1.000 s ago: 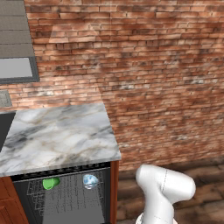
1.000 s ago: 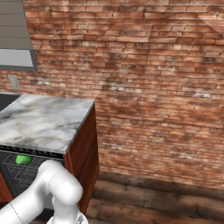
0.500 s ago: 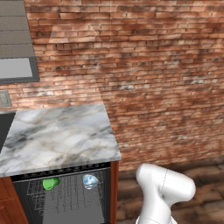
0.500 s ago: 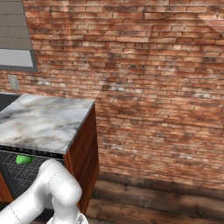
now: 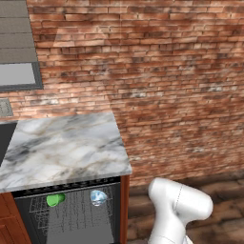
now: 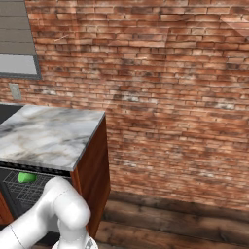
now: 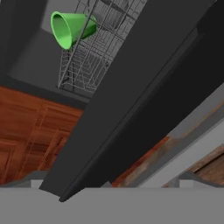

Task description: Pick up the cup and bowl from the counter, place them in the dishwasher, and close the dishwasher door.

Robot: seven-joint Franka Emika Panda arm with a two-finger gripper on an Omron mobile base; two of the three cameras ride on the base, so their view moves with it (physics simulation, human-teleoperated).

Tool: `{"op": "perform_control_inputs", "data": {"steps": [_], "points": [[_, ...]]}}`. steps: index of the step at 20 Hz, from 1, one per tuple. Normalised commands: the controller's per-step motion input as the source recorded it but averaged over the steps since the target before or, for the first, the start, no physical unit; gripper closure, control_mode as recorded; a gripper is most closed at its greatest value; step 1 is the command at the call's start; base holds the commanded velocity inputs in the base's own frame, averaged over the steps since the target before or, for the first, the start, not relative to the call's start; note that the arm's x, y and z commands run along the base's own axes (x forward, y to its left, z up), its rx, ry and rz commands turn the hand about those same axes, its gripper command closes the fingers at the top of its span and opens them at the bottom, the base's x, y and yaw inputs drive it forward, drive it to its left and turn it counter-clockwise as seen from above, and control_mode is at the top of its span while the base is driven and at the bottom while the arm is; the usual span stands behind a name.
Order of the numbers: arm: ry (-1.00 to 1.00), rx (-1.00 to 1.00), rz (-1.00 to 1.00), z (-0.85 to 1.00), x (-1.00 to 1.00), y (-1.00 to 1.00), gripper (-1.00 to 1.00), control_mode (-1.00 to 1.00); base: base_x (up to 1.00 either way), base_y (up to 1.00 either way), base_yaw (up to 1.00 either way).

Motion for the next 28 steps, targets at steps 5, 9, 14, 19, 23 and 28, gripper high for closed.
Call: {"op": "perform_control_inputs", "data": {"steps": [5,9,14,19,23,28], "points": [[-0.31,-0.42,0.0,0.0,0.32,-0.04,-1.0,-1.0,0.0,0.0,0.0],[-0.28,-0.47,0.0,0.08,0.68,-0.18,-1.0,-1.0,0.0,0.0,0.0],[-0.35,-0.56,0.0,0.23,0.63,-0.12,-1.0,-1.0,0.0,0.0,0.0],[-0.38,-0.61,0.0,0.12,0.5,-0.06,-1.0,-1.0,0.0,0.0,0.0],[-0.43,-0.7,0.03,0.01,0.25,0.0,-1.0,-1.0,0.0,0.0,0.0],[-0.48,-0.72,0.06,-0.01,0.02,0.14,-1.0,-1.0,0.0,0.0,0.0]]}}
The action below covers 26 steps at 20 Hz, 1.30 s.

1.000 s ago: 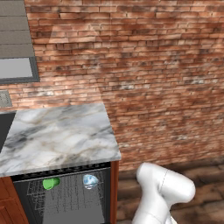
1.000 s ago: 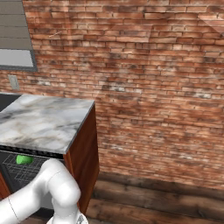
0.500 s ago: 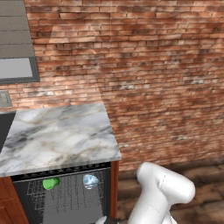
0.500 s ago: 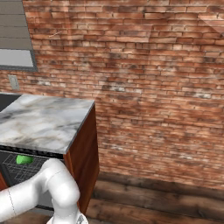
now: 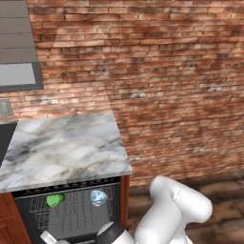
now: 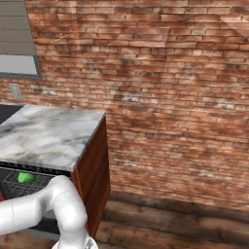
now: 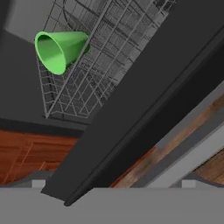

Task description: Pick up the cup and bowl from the counter, place them in the dishwasher, and close the dishwasher door.

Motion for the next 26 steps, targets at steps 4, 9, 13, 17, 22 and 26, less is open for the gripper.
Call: {"op": "perform_control_inputs", "data": {"steps": [4,9,13,17,22,26], "points": [[-0.52,-0.84,0.1,-0.05,0.0,0.32,-1.0,-1.0,0.0,0.0,0.0],[-0.53,-0.94,0.12,0.0,0.0,0.06,-1.0,-1.0,0.0,0.0,0.0],[-0.54,-0.89,0.11,-0.14,0.0,0.17,-1.0,-1.0,0.0,0.0,0.0],[-0.5,-0.81,0.09,-0.34,0.0,0.11,-1.0,-1.0,0.0,0.0,0.0],[-0.57,-0.99,0.13,-0.25,0.0,0.0,-1.0,-1.0,0.0,0.0,0.0],[-0.61,-0.97,0.16,-0.32,0.0,0.01,-1.0,-1.0,0.0,0.0,0.0]]}}
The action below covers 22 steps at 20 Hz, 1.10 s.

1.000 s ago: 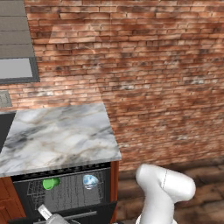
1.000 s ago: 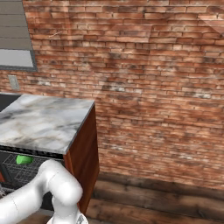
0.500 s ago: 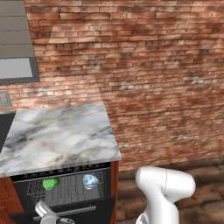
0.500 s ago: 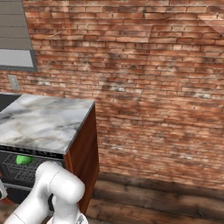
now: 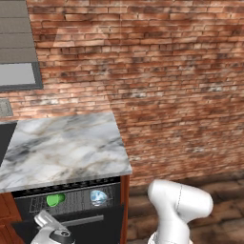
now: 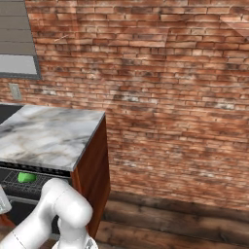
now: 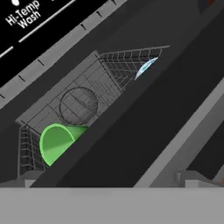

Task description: Pick up the cup and bowl from the counter, place them in the dishwasher, and close the dishwasher door.

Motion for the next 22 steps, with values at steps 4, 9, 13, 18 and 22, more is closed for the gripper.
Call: {"op": "perform_control_inputs", "data": {"steps": [4,9,13,18,22], "points": [[-0.6,-0.95,0.18,-0.29,0.0,0.01,-1.0,-1.0,0.0,0.0,0.0],[-0.58,-0.98,0.23,-0.27,0.0,0.03,-1.0,-1.0,0.0,0.0,0.0],[-0.54,-1.0,0.29,-0.23,0.0,0.05,-1.0,-1.0,0.0,0.0,0.0],[-0.54,-0.99,0.3,-0.2,0.0,0.0,-1.0,-1.0,0.0,0.0,0.0],[-0.53,-0.93,0.27,-0.35,0.01,-0.23,-1.0,-1.0,0.0,0.0,0.0]]}}
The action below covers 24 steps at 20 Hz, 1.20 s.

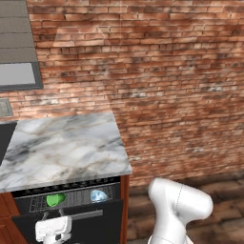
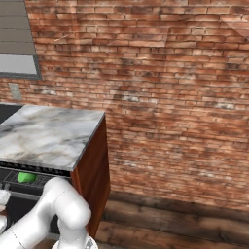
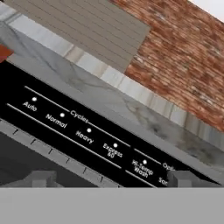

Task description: Pick up the cup and bowl from the counter, place them in the dishwasher, and close the dishwasher door.

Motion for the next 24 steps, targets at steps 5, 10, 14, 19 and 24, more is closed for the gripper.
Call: {"op": "perform_control_inputs", "data": {"steps": [5,10,14,19,24], "points": [[-0.48,-0.8,0.2,-0.66,0.05,-0.8,-1.0,-1.0,0.0,0.0,0.0],[-0.38,-0.58,0.08,-0.84,0.36,-1.0,-1.0,-1.0,0.0,0.0,0.0],[-0.24,-0.46,-0.04,-0.87,0.9,-0.96,-1.0,-1.0,0.0,0.0,0.0],[-0.2,-0.49,-0.24,-0.87,1.0,-0.6,-1.0,-1.0,0.0,0.0,0.0],[-0.1,-0.35,-0.38,-0.77,1.0,-0.05,-1.0,-1.0,0.0,0.0,0.0]]}}
